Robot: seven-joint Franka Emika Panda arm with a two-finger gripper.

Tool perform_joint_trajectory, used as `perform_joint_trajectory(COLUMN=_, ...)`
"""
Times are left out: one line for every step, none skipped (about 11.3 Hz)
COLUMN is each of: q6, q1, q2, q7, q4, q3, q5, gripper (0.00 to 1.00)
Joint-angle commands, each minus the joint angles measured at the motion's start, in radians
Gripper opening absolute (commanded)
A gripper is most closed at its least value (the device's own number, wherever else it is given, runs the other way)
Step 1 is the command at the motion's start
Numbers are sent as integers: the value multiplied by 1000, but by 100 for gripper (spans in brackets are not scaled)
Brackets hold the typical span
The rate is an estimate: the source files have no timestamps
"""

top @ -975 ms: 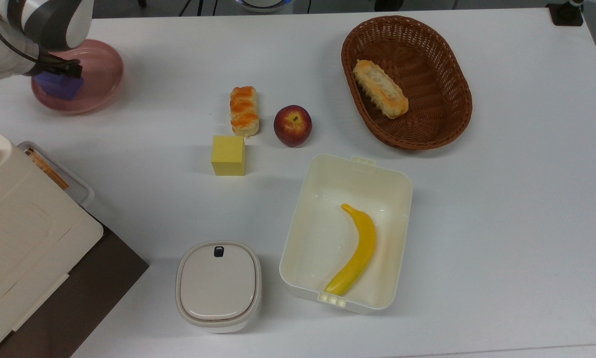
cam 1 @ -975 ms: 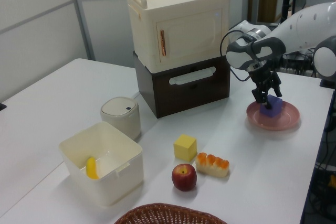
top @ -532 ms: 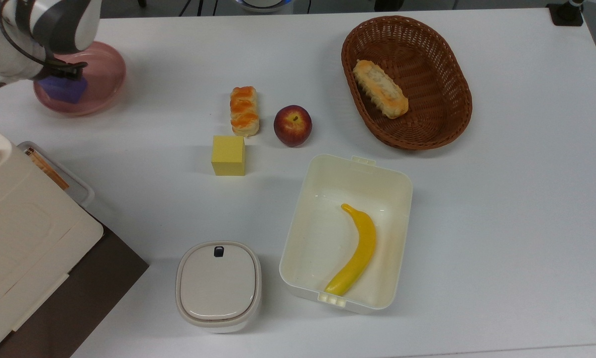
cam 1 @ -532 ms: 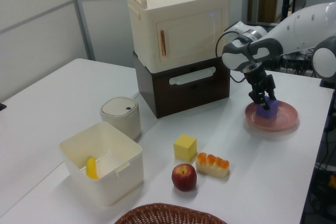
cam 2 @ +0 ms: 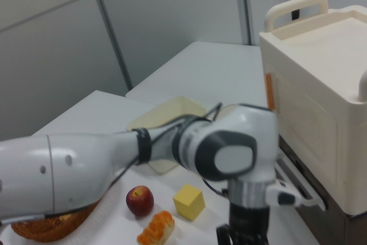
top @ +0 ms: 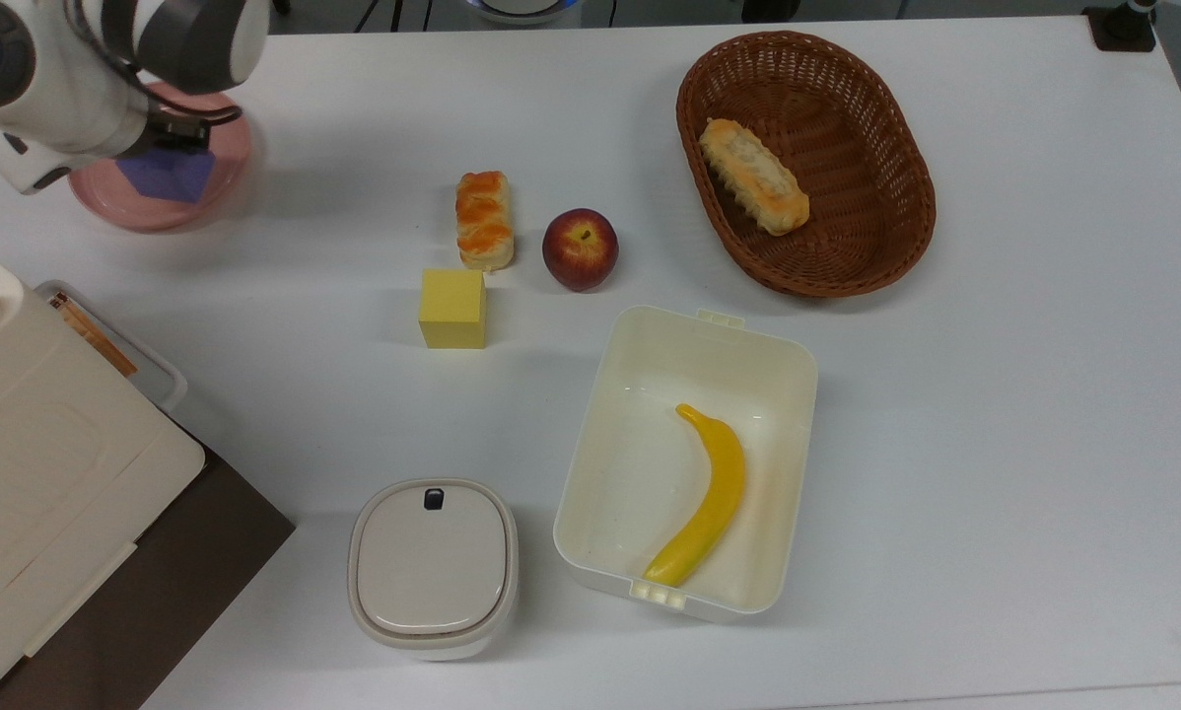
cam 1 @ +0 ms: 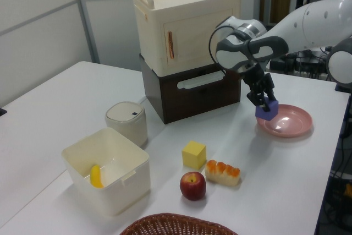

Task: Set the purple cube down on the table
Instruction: 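Carry the purple cube beside the yellow cube and set it on the table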

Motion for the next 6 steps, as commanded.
perform_joint_trajectory(q6=-37, q1=74, q2=-40, q7=48, q4=8, q3=9, q5=106, gripper=2)
perform_joint_trajectory(q6=-29, q1=107, q2=-40, q7=98, q4=8, q3=9, q5=120, gripper=4)
perform_joint_trajectory(q6=-29, q1=136, q2=-38, q7=130, q4=8, q3=11, q5=125, gripper=10)
perform_joint_trajectory(q6=-29, q1=160, q2=-38, q7=141, q4=8, q3=15, q5=149, gripper=12)
perform_joint_trajectory(q6=-29, q1=176, q2=-40, q7=146, q4=10, q3=17, q5=181, gripper=52)
perform_joint_trajectory(q6=-29, q1=197, q2=-43, q7=164, q4=10, q3=15, q5=180, gripper=100)
